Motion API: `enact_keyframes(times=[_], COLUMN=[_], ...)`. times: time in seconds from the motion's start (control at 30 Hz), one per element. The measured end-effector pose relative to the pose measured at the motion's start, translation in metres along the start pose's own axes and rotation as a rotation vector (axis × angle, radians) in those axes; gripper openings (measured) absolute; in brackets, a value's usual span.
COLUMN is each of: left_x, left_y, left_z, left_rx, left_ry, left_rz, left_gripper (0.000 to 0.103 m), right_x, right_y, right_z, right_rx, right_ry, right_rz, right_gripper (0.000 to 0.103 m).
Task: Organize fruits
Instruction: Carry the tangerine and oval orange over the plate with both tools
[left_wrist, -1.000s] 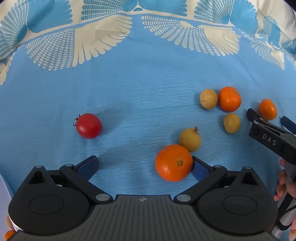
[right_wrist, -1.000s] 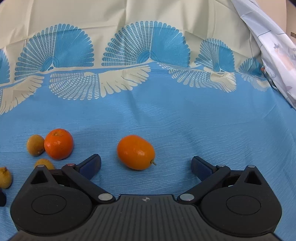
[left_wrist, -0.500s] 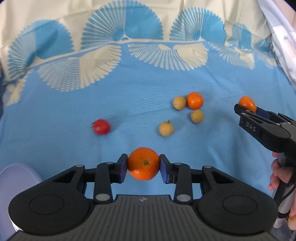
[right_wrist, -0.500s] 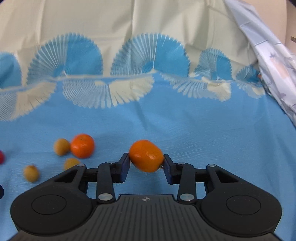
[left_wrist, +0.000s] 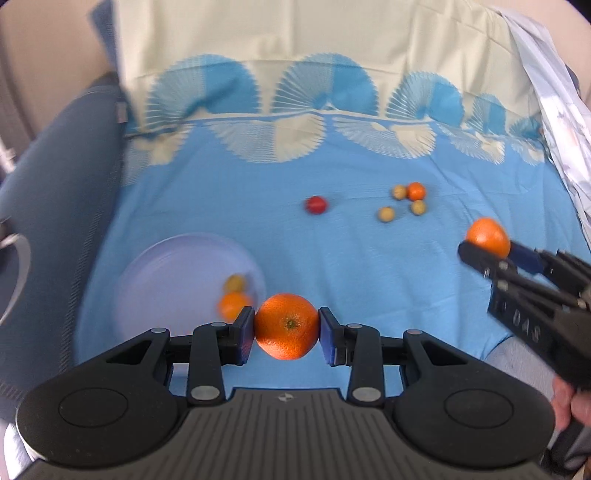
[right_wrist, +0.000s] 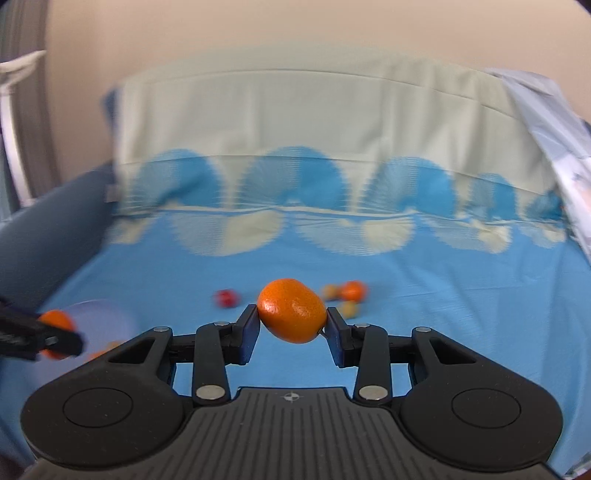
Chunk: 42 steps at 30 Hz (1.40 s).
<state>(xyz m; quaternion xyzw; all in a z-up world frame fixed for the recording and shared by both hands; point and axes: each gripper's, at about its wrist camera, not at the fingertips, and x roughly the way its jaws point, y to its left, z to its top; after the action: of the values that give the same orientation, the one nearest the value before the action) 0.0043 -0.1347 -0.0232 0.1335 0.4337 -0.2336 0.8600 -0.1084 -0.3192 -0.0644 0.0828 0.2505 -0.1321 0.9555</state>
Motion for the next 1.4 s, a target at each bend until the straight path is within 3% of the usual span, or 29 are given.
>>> enact_keyframes(times=[0.3, 0.47, 0.83, 1.4], left_x=[-0.067, -0.090, -0.115, -0.097], left_y=[0.069, 0.090, 0.096, 0.099], left_z=[-0.055, -0.071, -0.084, -0.081], left_rx=[-0.135, -0.191, -0.219, -0.222], left_ry=[-0.058, -0.101, -0.150, -0.118], left_rz=[0.049, 0.056, 0.041, 0.027], left_gripper=[0.040, 0.040, 0.040, 0.040], right_x=[-0.063, -0.087, -0.106, -0.096], right_y=[0.099, 0.128, 0.145, 0.145], right_z=[-0.016, -0.025, -0.024, -0.027], right_rx=[-0.091, -0.160, -0.215, -0.205], right_ry=[0.034, 0.037, 0.004, 0.040], right_rz=[0.208, 0.246, 0.246, 0.232], right_gripper=[0.040, 0.040, 0.040, 0.040])
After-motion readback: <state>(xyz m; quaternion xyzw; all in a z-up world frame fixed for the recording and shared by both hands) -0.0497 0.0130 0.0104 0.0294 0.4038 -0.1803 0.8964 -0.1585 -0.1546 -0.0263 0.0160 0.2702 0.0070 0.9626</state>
